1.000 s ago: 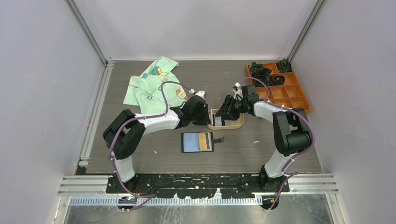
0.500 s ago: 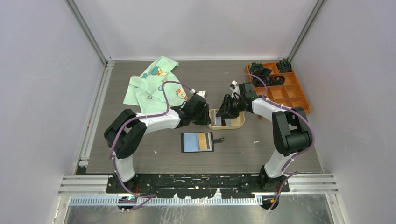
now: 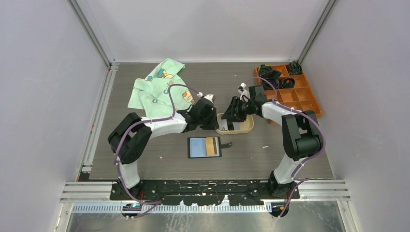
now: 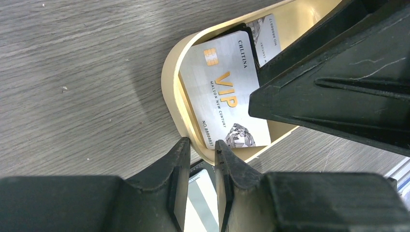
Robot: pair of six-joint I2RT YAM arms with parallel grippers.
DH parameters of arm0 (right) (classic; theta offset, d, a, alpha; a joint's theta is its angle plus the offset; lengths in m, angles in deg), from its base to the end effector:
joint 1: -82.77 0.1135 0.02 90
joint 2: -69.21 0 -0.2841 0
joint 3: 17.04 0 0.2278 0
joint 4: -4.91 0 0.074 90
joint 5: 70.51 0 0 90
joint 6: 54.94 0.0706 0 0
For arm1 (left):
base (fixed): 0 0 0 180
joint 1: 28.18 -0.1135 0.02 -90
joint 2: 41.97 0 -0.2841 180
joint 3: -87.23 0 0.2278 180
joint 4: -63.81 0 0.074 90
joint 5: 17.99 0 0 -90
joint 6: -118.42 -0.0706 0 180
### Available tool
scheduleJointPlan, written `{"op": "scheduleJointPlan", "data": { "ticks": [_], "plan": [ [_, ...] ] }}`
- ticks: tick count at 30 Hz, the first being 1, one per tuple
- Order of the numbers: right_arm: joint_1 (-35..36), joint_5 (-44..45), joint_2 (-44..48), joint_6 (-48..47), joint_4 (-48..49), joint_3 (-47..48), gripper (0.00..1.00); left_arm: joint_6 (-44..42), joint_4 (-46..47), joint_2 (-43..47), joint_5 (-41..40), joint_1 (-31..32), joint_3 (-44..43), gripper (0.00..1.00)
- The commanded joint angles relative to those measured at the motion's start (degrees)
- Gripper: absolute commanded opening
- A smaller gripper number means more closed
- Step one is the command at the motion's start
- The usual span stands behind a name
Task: Put the credit cards into the card holder
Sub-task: Pick up the credit card from the storage box.
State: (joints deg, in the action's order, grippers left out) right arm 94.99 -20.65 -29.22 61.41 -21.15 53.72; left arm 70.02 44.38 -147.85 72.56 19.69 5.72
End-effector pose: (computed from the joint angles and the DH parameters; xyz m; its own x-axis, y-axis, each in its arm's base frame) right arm 0.3218 0.1163 0.1856 -0.9434 0.1429 -0.2994 -0.1293 0.6729 0.7283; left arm 0.2743 -0.3042 0.1927 -0.8426 -0.0581 -0.5353 0.2498 0.8386 -0.4842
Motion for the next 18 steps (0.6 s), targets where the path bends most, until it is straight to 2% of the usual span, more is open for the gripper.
{"op": "scheduleJointPlan", "data": {
  "ticks": [1,7,11,18],
  "plan": [
    [0.3,-1.8,-0.7,1.5,2.5,-0.3,0.48,0.1,2.4,-0.7,2.4,0.1,-2.5,0.26],
    [0.1,-1.8,-1.8,3.6,3.9,-1.0,0.45,0.1,2.5,-1.0,2.6,0.1,-2.5,0.26],
    [0.1,-5.1,-2.7,6.8,7.6,-2.0,0.36,0.1,2.7,-1.2,2.8,0.0,-2.6,0.26],
    [0.1,-7.0,-3.4,9.5,10.3,-2.8,0.3,0.1,2.9,-1.4,2.9,-0.2,-2.6,0.26]
  ]
}}
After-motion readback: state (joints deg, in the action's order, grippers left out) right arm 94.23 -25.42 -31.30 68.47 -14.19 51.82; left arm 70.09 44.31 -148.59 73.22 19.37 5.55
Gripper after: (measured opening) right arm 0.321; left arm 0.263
